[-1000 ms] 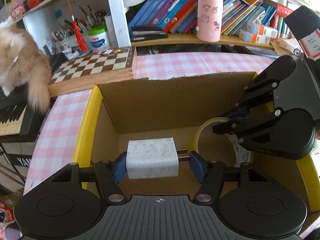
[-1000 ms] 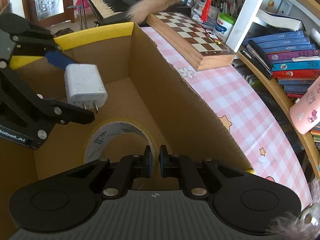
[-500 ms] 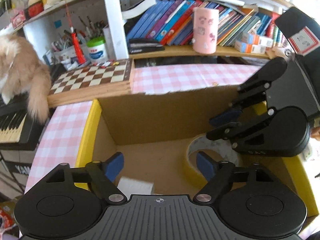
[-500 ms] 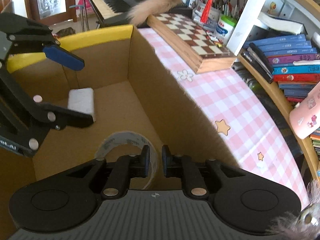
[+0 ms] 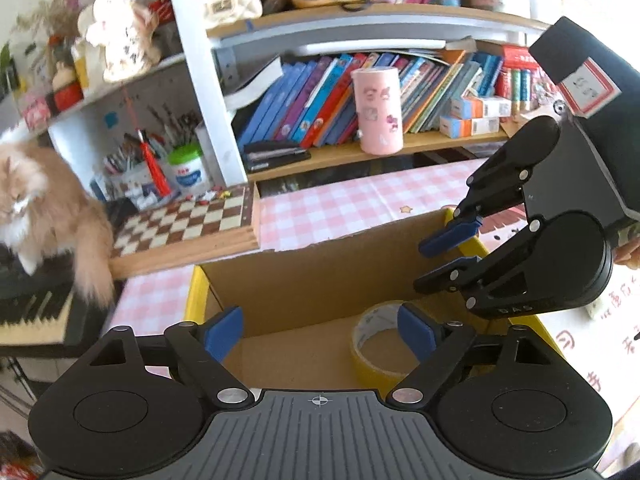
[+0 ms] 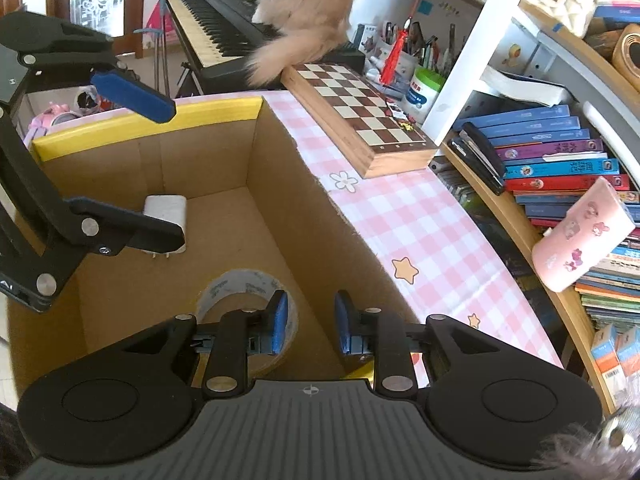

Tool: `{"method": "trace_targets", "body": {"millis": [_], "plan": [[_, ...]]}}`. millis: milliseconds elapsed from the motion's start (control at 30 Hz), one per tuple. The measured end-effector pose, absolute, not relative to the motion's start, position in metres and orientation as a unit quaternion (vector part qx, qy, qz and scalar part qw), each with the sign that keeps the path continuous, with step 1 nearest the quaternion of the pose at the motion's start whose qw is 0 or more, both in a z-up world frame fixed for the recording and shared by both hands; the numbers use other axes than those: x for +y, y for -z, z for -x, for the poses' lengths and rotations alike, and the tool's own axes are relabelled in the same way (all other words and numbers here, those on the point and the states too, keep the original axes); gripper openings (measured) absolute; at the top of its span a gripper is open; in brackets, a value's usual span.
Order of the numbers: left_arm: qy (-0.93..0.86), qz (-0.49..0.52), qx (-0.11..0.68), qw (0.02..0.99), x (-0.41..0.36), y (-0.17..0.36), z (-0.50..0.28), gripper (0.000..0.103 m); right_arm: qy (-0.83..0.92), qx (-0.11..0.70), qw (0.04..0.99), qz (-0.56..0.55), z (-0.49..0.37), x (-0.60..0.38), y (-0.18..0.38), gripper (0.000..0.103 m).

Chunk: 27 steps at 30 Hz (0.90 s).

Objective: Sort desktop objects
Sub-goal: 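Open both grippers to drop the charger and tape roll into the box, then withdraw both tools from the box back toward the table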

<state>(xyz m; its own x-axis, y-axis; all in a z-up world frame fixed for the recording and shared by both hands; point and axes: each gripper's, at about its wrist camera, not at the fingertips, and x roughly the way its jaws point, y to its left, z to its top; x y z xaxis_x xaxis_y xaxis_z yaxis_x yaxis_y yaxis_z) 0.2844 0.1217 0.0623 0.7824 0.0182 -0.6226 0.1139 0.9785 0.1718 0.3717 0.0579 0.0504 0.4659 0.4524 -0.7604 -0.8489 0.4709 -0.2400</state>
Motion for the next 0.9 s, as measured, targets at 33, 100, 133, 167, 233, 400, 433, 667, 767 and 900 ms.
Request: {"method": "trace_targets", "body": {"millis": [33, 100, 133, 167, 233, 400, 433, 667, 767, 900], "plan": [[0.024, -0.103, 0.327, 0.939, 0.120, -0.064, -0.281, 0.088, -0.406, 0.315, 0.799, 0.311, -0.368, 0.057, -0.051, 0.025], [0.022, -0.102, 0.323, 0.941, 0.119, -0.066, -0.272, 0.088, -0.402, 0.314, 0.805, 0.304, -0.361, 0.053, -0.053, 0.026], [0.021, -0.102, 0.321, 0.941, 0.119, -0.068, -0.267, 0.088, -0.400, 0.311, 0.808, 0.301, -0.357, 0.051, -0.055, 0.026], [0.018, -0.102, 0.317, 0.943, 0.118, -0.070, -0.262, 0.088, -0.397, 0.305, 0.814, 0.295, -0.352, 0.049, -0.058, 0.026], [0.008, -0.102, 0.308, 0.946, 0.118, -0.074, -0.252, 0.090, -0.396, 0.291, 0.822, 0.288, -0.341, 0.044, -0.065, 0.026], [-0.026, -0.071, 0.279, 0.957, 0.126, -0.085, -0.228, 0.092, -0.382, 0.253, 0.846, 0.272, -0.313, 0.033, -0.081, 0.027], [-0.034, -0.058, 0.271, 0.960, 0.129, -0.088, -0.222, 0.092, -0.376, 0.248, 0.853, 0.264, -0.307, 0.029, -0.084, 0.028], [-0.071, -0.020, 0.228, 0.971, 0.135, -0.097, -0.186, 0.092, -0.313, 0.227, 0.905, 0.178, -0.275, 0.002, -0.100, 0.033], [-0.072, -0.008, 0.218, 0.973, 0.137, -0.099, -0.170, 0.093, -0.288, 0.223, 0.920, 0.145, -0.257, -0.009, -0.105, 0.034], [-0.068, -0.008, 0.216, 0.974, 0.138, -0.098, -0.148, 0.093, -0.266, 0.224, 0.928, 0.132, -0.226, -0.019, -0.105, 0.035]]}}
